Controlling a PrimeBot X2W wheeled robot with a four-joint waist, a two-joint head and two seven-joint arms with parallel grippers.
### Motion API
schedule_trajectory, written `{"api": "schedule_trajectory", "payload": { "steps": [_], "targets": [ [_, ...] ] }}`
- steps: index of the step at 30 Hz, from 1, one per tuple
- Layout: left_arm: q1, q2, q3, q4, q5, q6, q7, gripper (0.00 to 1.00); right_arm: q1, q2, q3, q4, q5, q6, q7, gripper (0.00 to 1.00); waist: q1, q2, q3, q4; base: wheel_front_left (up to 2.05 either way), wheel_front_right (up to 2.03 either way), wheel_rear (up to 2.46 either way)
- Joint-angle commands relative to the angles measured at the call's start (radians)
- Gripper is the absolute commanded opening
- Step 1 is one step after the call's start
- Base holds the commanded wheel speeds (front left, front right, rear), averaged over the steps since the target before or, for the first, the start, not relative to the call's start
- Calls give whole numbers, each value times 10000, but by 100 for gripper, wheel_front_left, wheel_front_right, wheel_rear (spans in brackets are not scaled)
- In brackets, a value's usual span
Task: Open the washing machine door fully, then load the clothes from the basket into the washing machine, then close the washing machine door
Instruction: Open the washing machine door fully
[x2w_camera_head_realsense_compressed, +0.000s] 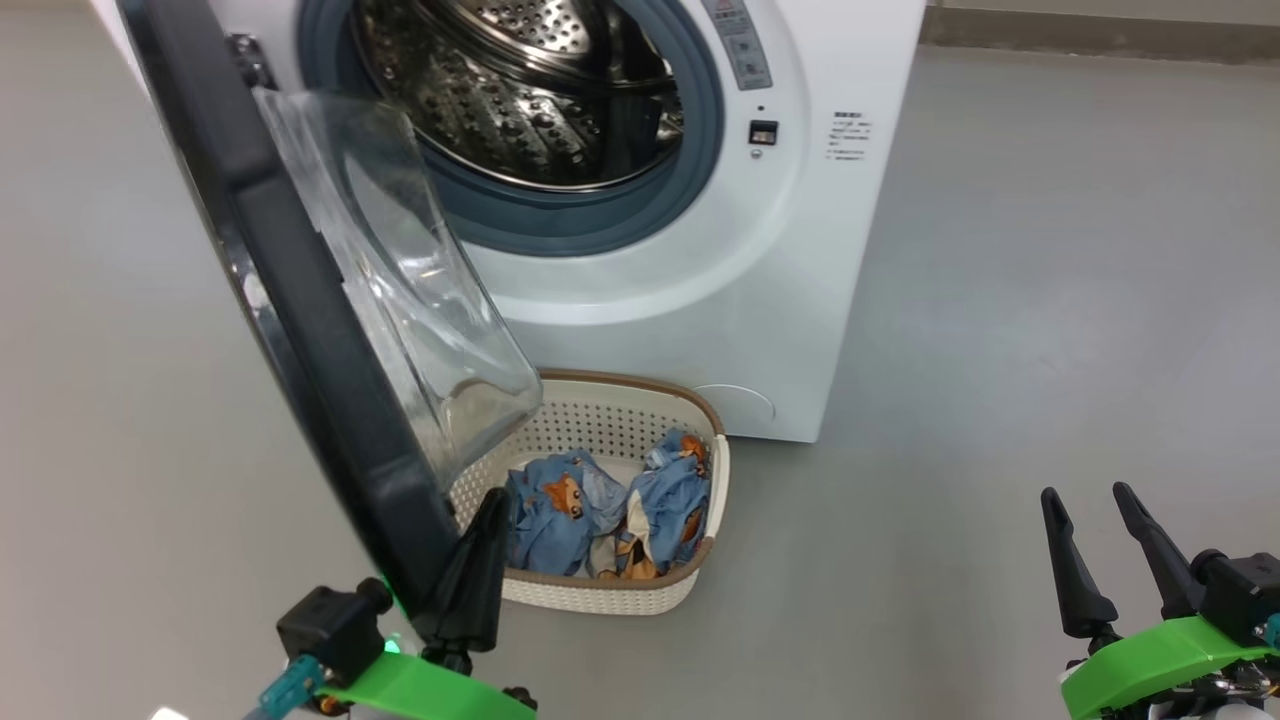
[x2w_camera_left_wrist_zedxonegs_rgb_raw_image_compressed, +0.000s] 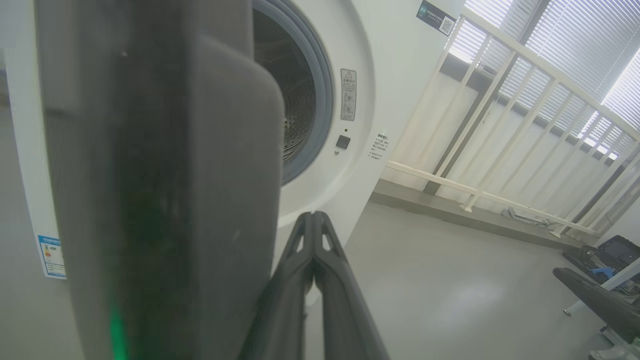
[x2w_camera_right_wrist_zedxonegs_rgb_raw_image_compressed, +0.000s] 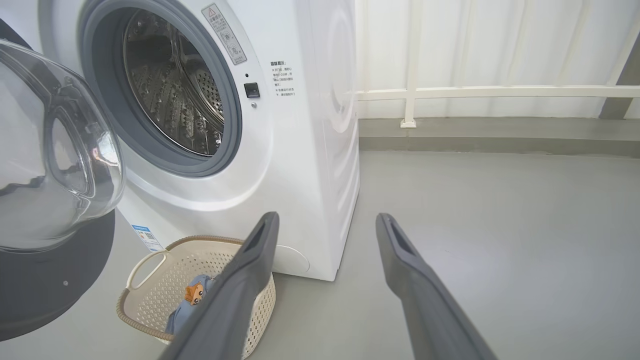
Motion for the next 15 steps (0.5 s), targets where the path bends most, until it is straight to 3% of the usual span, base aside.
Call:
{"api": "schedule_trajectory", "payload": {
  "steps": [1, 15],
  "targets": [
    [-18, 381, 614, -257, 88, 280, -123, 0, -233, -260, 193, -256, -73, 75, -122, 100, 0, -1, -23, 188, 0, 0, 0],
    [289, 997, 1325, -811, -34, 846, -87, 0, -296, -249, 256, -276, -24, 75, -122, 100, 0, -1, 60, 873, 0, 0, 0]
  ]
}}
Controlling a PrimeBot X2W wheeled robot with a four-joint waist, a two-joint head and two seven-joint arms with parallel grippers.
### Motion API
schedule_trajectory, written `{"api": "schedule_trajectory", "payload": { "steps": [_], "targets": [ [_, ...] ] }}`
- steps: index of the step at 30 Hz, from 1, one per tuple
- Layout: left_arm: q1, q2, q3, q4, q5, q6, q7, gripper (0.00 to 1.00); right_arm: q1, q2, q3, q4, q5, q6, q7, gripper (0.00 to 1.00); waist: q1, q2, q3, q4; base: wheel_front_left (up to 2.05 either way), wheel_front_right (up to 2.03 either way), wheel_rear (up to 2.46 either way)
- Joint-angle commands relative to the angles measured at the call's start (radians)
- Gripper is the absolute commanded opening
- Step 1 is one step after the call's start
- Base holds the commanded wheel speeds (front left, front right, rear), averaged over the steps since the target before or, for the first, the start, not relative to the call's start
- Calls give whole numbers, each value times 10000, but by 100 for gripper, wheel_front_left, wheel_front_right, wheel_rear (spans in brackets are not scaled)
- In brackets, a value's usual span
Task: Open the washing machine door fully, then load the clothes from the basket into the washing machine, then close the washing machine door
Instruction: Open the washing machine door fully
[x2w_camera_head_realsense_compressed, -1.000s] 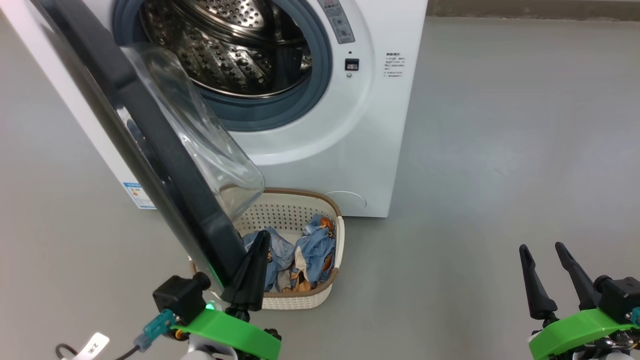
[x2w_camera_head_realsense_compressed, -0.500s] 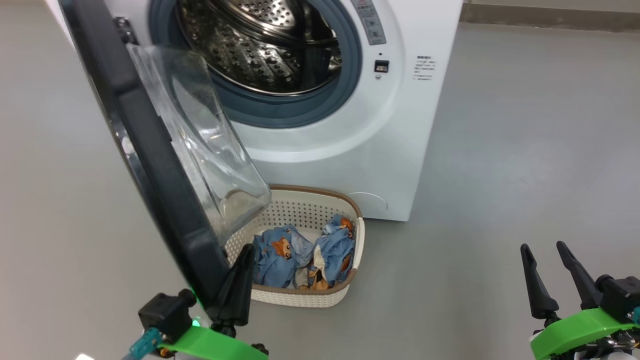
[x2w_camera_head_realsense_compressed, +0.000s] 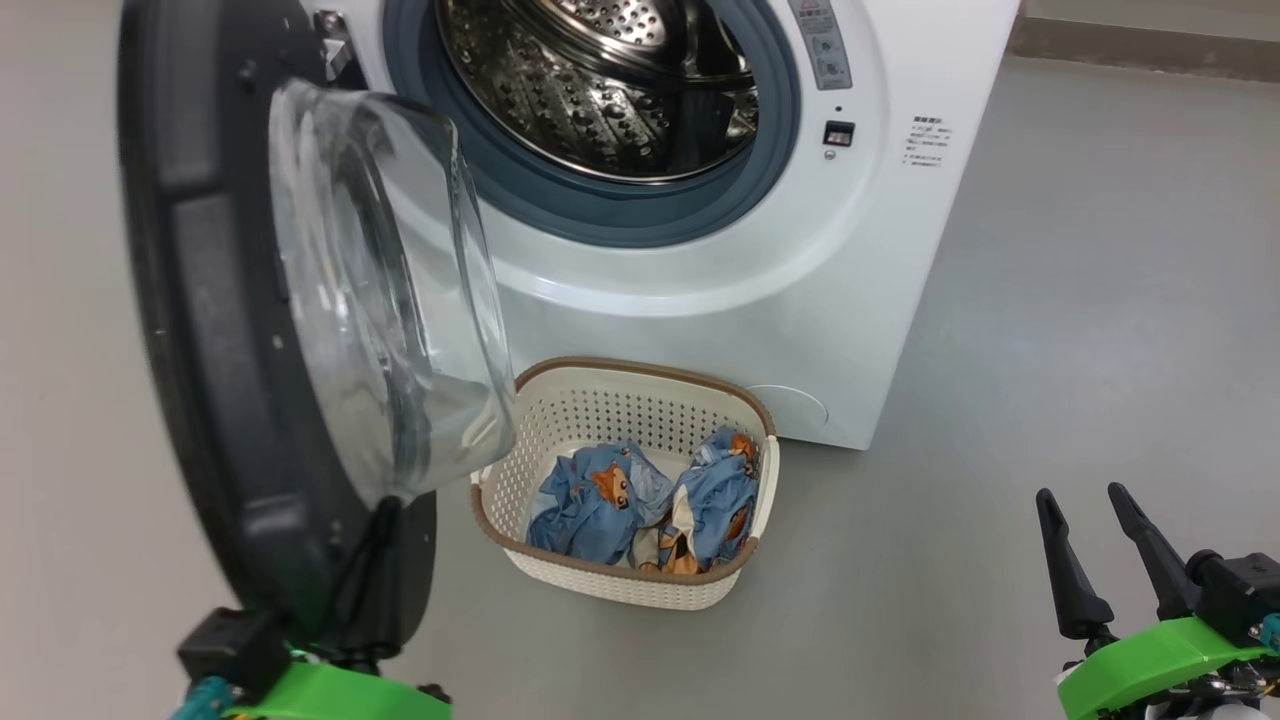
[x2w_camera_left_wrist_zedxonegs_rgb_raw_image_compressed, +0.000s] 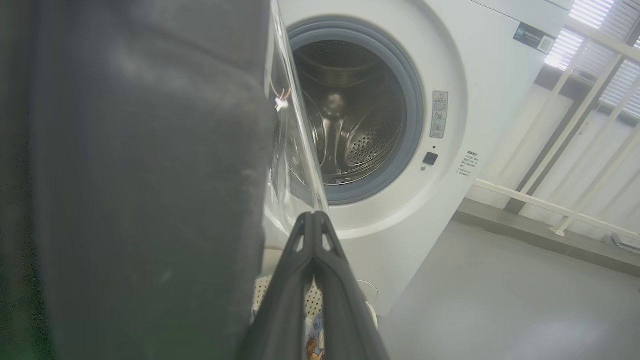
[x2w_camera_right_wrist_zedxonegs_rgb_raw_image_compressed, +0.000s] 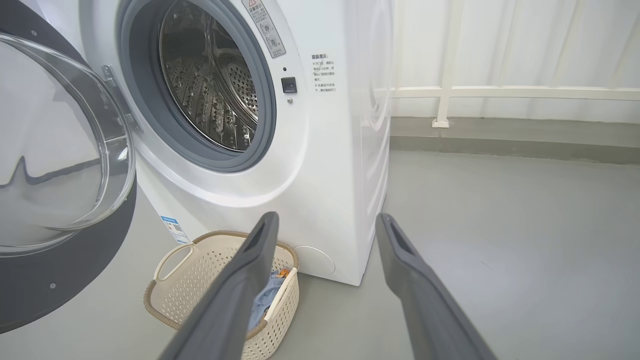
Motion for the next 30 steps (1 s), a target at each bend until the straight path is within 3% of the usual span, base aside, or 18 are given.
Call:
{"api": "schedule_trajectory", "payload": {
  "steps": [1, 17, 30],
  "targets": [
    [-234, 345, 581, -252, -69, 171, -93, 0, -299, -240, 174, -261, -26, 75, -122, 100, 0, 0, 35, 64, 0, 0, 0],
    [-306, 1166, 2260, -211, -188, 853, -130, 0, -488, -356, 216, -333, -70, 75, -122, 100, 0, 0, 439, 251, 0, 0, 0],
    [-450, 1549, 3504, -89, -173, 1051, -138, 0, -701, -474, 256, -303, -60, 75, -122, 100, 0, 0, 714, 303, 0, 0, 0]
  ]
}}
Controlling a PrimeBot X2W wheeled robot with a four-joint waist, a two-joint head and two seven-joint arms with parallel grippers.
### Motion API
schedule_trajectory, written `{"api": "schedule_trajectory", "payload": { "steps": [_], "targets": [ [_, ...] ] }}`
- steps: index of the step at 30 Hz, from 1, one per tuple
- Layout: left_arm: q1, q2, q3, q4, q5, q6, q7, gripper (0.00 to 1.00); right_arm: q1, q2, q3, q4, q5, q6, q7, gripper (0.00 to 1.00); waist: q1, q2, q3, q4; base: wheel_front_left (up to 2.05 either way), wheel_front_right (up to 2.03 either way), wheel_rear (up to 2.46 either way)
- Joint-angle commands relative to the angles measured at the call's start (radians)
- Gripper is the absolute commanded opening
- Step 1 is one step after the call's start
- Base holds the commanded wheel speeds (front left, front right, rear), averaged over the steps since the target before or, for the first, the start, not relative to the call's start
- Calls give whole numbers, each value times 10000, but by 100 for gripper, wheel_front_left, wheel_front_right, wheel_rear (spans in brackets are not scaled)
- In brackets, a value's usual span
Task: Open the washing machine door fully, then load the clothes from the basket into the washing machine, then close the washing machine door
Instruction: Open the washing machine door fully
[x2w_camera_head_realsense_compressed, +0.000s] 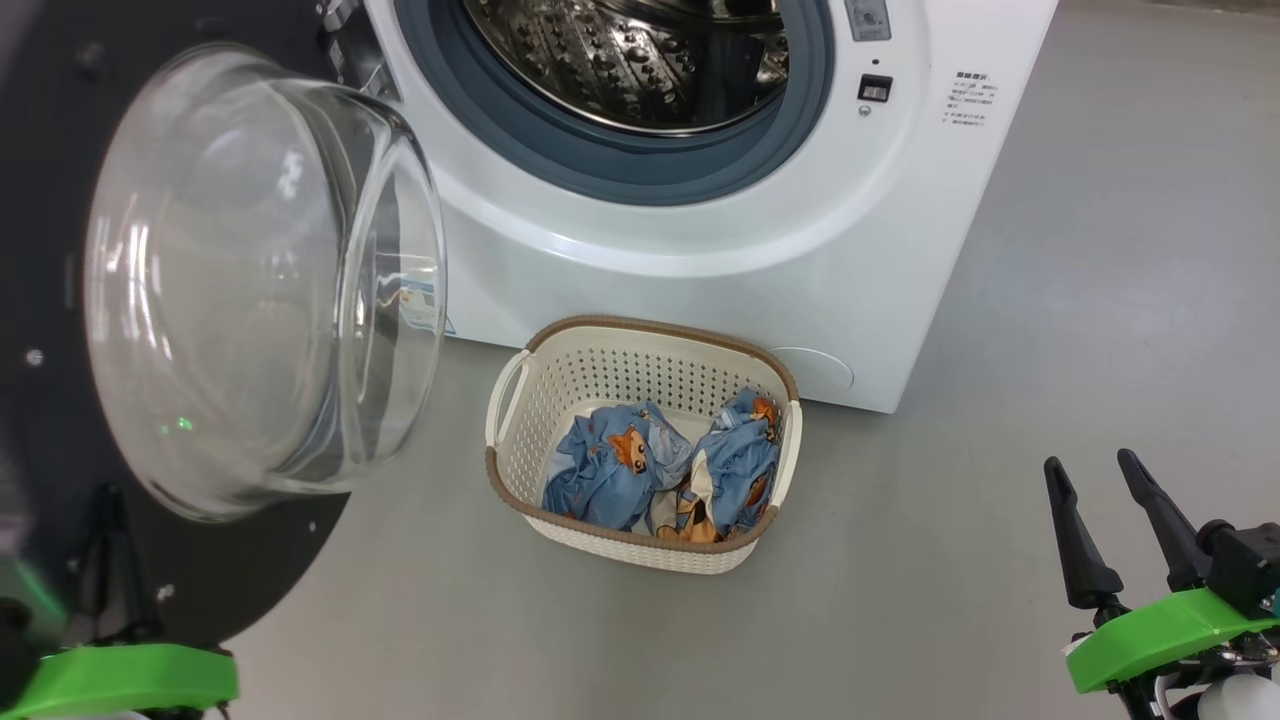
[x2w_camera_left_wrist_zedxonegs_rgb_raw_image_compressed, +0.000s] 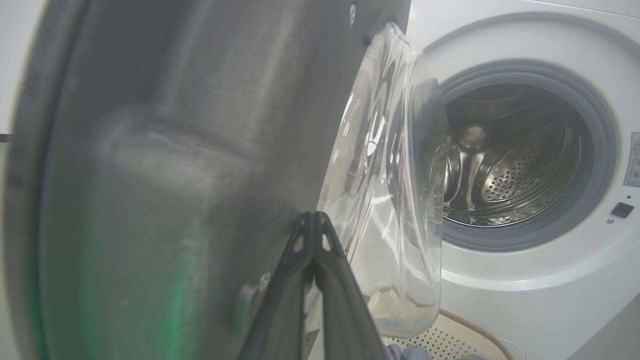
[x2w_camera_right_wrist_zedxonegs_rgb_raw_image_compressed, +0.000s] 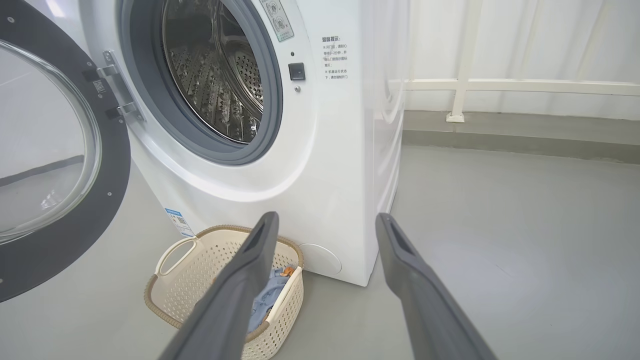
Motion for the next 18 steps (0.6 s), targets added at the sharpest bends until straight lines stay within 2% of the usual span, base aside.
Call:
{"api": "schedule_trajectory", "payload": {
  "steps": [1, 12, 18],
  "targets": [
    [-451, 611, 740, -82, -3, 183, -136, 0, -318, -214, 190, -210, -63, 75, -122, 100, 0, 0, 44, 16, 0, 0, 0],
    [-1266, 1168, 1615, 786, 23, 134, -137, 0, -530, -302, 260, -239, -92, 75, -122, 100, 0, 0, 316, 22, 0, 0, 0],
    [-2055, 1539, 2161, 1709, 66, -91, -137, 0, -689, -372, 303, -269, -122, 75, -122, 100, 0, 0, 636, -5, 0, 0, 0]
  ]
}}
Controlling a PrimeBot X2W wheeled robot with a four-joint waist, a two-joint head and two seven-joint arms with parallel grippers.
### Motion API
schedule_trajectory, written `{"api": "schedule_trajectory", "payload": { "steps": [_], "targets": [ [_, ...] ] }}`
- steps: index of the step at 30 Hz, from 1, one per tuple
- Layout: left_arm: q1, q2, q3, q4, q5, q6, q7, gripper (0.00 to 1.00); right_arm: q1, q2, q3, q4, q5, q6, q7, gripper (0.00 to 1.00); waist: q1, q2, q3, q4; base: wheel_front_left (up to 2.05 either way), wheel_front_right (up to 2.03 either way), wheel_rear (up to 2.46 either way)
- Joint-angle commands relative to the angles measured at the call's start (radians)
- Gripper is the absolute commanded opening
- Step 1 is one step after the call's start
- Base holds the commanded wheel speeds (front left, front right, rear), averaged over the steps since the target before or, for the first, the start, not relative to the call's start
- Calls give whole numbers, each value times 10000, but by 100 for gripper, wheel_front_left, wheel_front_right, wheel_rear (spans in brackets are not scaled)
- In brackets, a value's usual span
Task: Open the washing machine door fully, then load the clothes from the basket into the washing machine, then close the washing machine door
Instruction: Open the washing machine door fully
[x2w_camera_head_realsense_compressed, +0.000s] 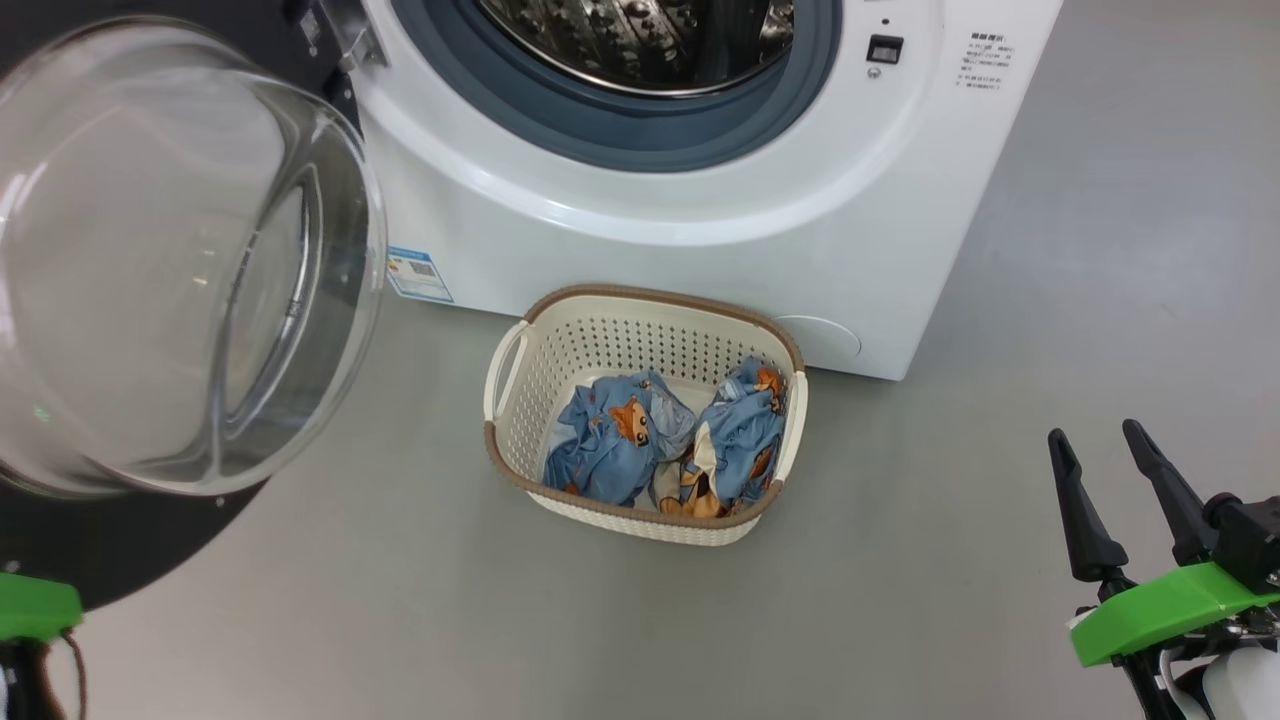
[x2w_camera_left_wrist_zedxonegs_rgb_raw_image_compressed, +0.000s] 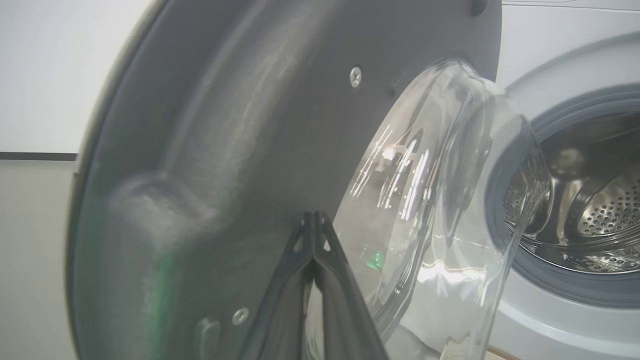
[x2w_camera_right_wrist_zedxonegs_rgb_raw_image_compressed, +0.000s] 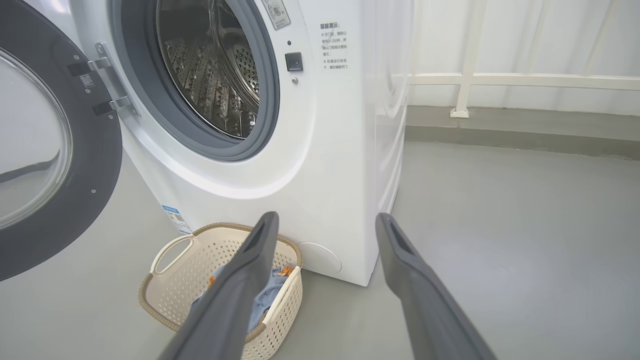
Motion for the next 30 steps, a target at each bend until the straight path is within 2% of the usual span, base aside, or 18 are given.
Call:
{"api": "schedule_trajectory", "payload": {
  "steps": [1, 21, 30],
  "targets": [
    [-536, 714, 622, 34, 74, -15, -135, 0, -331, -223, 244, -250, -122, 75, -122, 100, 0, 0, 129, -27, 0, 0, 0],
    [-2784, 1327, 2541, 3000, 1567, -659, -135, 0, -1093, -449, 573, -217, -140, 75, -122, 100, 0, 0, 1252, -264, 0, 0, 0],
    [-3402, 1593, 3230, 3619, 2244, -873, -135, 0, -1323, -532, 645, -224, -159, 75, -122, 100, 0, 0, 1581, -299, 0, 0, 0]
  ]
}}
